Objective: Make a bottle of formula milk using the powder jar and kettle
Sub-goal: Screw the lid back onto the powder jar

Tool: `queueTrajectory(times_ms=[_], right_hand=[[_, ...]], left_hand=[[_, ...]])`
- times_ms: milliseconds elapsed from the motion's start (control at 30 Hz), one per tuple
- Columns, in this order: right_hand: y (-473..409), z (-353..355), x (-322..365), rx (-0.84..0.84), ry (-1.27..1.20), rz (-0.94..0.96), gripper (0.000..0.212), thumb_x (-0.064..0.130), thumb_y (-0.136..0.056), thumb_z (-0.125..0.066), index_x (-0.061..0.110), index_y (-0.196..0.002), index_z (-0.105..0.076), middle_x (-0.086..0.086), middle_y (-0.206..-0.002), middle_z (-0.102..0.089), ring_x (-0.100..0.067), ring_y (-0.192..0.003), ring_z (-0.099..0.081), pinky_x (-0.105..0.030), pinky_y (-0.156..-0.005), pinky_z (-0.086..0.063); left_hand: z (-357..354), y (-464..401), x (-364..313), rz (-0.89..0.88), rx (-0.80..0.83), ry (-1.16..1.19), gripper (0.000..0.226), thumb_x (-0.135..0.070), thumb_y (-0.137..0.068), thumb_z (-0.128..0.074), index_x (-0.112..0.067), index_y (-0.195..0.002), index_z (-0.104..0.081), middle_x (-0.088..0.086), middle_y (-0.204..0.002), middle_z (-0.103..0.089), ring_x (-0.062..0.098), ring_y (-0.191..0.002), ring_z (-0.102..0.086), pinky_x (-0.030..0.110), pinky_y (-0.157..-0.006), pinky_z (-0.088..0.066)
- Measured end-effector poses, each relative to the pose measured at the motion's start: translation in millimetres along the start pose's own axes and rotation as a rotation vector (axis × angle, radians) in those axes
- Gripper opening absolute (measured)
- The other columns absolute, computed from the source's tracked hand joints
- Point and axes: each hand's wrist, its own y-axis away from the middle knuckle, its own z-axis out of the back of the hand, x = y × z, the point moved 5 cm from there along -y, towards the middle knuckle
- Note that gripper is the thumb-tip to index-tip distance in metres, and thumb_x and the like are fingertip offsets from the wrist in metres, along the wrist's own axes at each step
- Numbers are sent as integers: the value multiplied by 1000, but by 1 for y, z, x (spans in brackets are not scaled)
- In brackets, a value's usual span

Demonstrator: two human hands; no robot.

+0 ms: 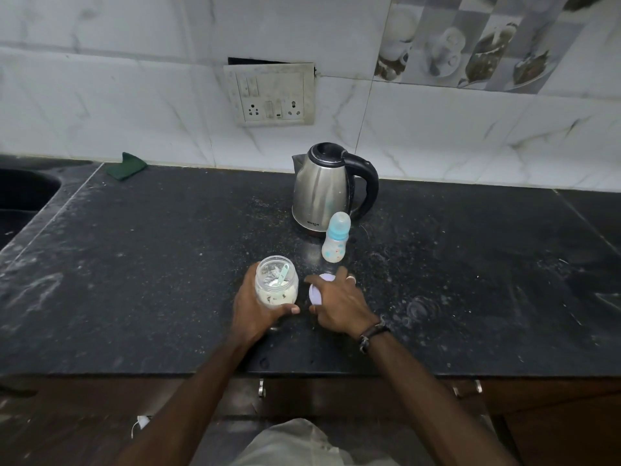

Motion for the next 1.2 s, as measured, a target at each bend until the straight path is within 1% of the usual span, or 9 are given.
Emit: queueTrajectory(times_ms=[167,300,500,567,633,733,800,1000,1200], right_hand=[[-10,45,6,-272,-291,34,58,40,-79,-73,26,-125,-42,-8,-122,-38,-29,-94,-55,-38,-81,-51],[-14,58,20,-431,-455,128,47,41,-75,-79,20,-98,-44,0,-104,-47,-15,-84,-50,-27,-68,-40],[-17,45,43,-299,-352,283,38,44,-67,-82,25,-64,-49,-1,-110,-66,-22,-97,-60,-37,-82,-49],[-18,42,47,-220,-322,300,34,40,-68,-81,25,-69,-51,1,-109,-65,-25,-100,-60,-36,-84,-47],[-17,41,50,-129,-267,315,34,36,-72,-79,23,-90,-54,0,-112,-61,-25,-104,-58,-33,-84,-44],[-19,43,59,-45,-119,353,62,35,-75,-75,25,-128,-46,-5,-123,-55,-29,-110,-55,-41,-92,-45],[-22,43,70,10,-4,389,72,32,-76,-73,33,-139,-39,-8,-122,-52,-33,-107,-54,-46,-91,-46],[-23,51,92,110,210,464,66,8,-83,-64,37,-140,-47,-8,-119,-46,-33,-102,-51,-35,-71,-39],[-23,50,99,64,273,449,57,21,-84,-71,31,-137,-52,-14,-121,-51,-33,-103,-55,-40,-78,-48]], left_hand=[[-2,6,-2,16,-25,-33,98,-54,-43,-99,-41,-128,-52,-13,-125,-67,8,-116,-64,45,-102,-54],[-1,12,-9,0,-47,-33,90,-52,-46,-97,-49,-124,-51,-16,-123,-67,4,-114,-64,41,-100,-54],[-1,14,-10,25,-46,-11,99,-54,-44,-94,-39,-132,-50,-13,-125,-67,7,-113,-65,32,-97,-54],[-2,14,-9,50,-33,-2,99,-59,-42,-88,-35,-130,-51,-13,-121,-65,7,-109,-64,24,-91,-52],[-2,14,-8,65,-27,4,98,-60,-43,-85,-33,-131,-52,-13,-119,-65,8,-107,-65,27,-88,-53],[-2,14,-7,95,-28,5,102,-59,-42,-84,-29,-134,-52,-12,-119,-64,10,-107,-63,22,-85,-49],[-3,13,-5,109,-31,-5,101,-54,-43,-89,-33,-134,-51,-13,-121,-64,8,-109,-63,23,-87,-50],[-8,12,-1,157,4,-36,105,-26,-57,-101,-18,-145,-46,4,-142,-60,20,-130,-58,47,-112,-46],[-10,12,-4,185,20,-72,108,-24,-61,-100,-13,-150,-41,7,-150,-53,22,-138,-51,45,-117,-40]])
